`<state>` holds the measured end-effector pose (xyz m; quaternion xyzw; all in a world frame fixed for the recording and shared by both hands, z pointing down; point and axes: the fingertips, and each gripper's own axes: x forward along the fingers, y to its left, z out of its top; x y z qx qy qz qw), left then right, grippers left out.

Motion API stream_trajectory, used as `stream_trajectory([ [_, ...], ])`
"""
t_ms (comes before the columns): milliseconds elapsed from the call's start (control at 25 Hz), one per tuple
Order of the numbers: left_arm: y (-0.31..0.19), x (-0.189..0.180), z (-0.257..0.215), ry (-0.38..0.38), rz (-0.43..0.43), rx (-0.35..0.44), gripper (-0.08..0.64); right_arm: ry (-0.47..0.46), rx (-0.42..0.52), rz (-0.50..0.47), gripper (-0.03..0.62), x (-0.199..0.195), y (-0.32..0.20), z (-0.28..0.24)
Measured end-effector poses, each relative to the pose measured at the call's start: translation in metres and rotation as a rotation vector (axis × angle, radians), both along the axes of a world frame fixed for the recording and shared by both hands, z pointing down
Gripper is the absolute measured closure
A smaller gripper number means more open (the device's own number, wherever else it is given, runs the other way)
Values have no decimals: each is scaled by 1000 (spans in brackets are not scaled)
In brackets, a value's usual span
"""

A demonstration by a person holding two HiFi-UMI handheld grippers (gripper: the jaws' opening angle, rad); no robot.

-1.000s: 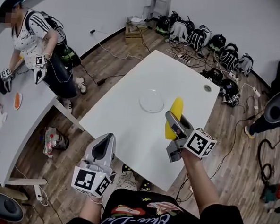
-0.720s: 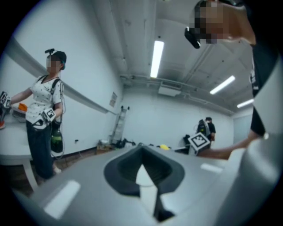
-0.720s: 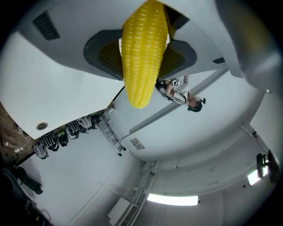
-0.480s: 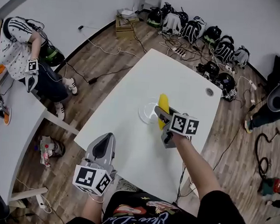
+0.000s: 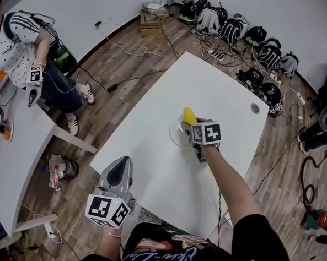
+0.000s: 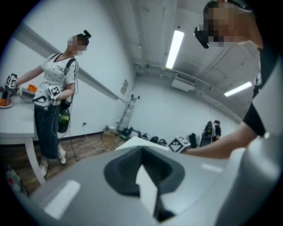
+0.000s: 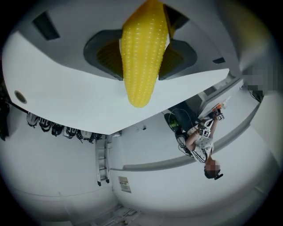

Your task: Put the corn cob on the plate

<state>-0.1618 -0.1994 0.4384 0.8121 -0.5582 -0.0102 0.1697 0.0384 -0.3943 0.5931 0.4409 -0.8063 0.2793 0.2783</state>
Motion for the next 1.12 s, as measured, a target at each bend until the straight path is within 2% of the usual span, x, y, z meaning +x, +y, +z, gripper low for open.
stream_trajectory([
  [200,-4,1,-2,-17,23,4,571,78,-24,-26,331,-6,0,17],
  [320,-1,2,-2,-25,28,-6,571,133,-21,-89,330,-8,4,22],
  [400,0,3,-4,-35,34,-10,571,123,-14,-124,330,-12,5,21],
  [480,3,5,-9,-47,41,-3,571,85,7,-119,329,-11,5,14],
  [560,7,7,-16,-55,44,9,571,31,58,-56,328,0,5,-4],
  [720,12,17,-36,-71,50,64,571,-213,240,169,330,39,29,-78],
  [840,14,33,-51,-80,75,115,571,-346,340,252,330,69,73,-124],
  [920,17,45,-57,-84,97,138,571,-366,391,267,330,85,105,-143],
  [1040,22,62,-67,-84,128,167,571,-322,481,247,332,100,147,-169],
  [1080,24,67,-70,-82,138,175,571,-312,511,236,373,102,158,-177],
  [1120,25,72,-72,-80,148,181,571,-312,538,228,501,103,170,-185],
])
